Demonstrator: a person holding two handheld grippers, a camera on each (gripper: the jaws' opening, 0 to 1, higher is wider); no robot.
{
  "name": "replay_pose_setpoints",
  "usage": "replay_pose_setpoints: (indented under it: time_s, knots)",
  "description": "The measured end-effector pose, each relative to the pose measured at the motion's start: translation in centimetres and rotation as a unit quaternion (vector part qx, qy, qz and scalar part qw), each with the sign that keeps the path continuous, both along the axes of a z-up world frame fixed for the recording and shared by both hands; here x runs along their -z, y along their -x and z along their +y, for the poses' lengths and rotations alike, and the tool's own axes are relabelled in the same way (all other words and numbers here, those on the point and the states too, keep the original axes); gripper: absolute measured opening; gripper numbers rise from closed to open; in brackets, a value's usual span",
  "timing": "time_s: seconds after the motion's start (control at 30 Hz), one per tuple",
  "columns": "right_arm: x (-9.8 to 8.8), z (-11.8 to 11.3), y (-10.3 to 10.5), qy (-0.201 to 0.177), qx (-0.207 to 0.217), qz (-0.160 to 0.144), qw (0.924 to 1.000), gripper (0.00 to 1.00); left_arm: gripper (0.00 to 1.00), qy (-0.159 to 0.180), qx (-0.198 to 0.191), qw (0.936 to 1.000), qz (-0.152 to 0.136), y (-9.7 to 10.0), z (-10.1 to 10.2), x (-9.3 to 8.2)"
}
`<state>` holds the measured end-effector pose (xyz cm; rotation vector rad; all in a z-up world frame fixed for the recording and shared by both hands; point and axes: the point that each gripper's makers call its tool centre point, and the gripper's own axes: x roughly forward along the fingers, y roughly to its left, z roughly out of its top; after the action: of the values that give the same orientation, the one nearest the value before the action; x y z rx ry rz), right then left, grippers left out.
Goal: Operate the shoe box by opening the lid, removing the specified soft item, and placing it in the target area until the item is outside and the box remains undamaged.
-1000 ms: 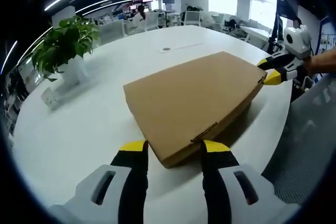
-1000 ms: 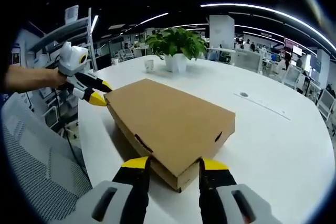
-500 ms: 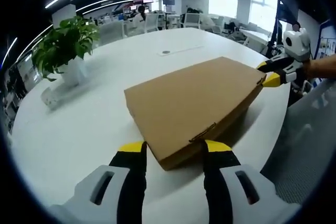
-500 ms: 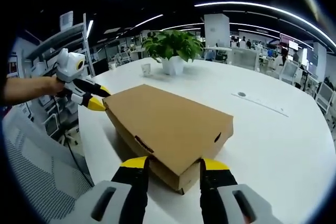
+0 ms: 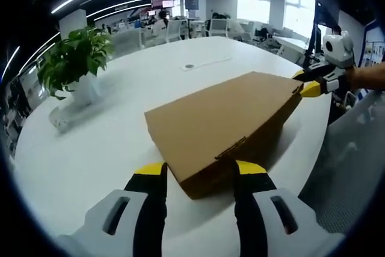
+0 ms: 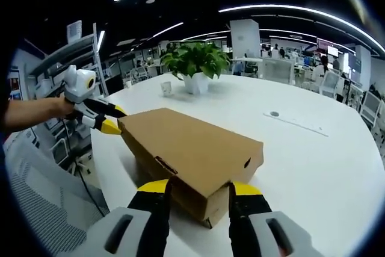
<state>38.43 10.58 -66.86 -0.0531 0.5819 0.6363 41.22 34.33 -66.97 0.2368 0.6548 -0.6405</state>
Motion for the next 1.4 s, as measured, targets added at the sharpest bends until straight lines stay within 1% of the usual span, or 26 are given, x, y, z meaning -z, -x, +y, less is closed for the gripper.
replay_pose_setpoints:
  time_s: [0.33,0.77,1.1,1.4]
  knots:
    - [-1.7,0.0,-0.5,-0.015,0.01,-0.012,0.9998,0.35,0.44,-0.001,0.01,0.9999,-0.01,-0.2,-0.2,-1.4]
    - [-2.8,-0.1,-1.0,-0.032,0.012,-0.019,0.9992,0.36,0.46,0.008,0.014,0.9998,-0.01,-0.6,-0.4,-2.5]
    - [-3.8,-0.1,-1.6,-0.05,0.012,-0.028,0.9983,0.38,0.5,0.01,0.024,0.9995,-0.017,-1.1,-0.7,-3.6]
    - [-4.2,0.0,-1.7,-0.054,0.01,-0.036,0.9978,0.4,0.52,0.014,0.026,0.9994,-0.019,-1.2,-0.9,-4.0]
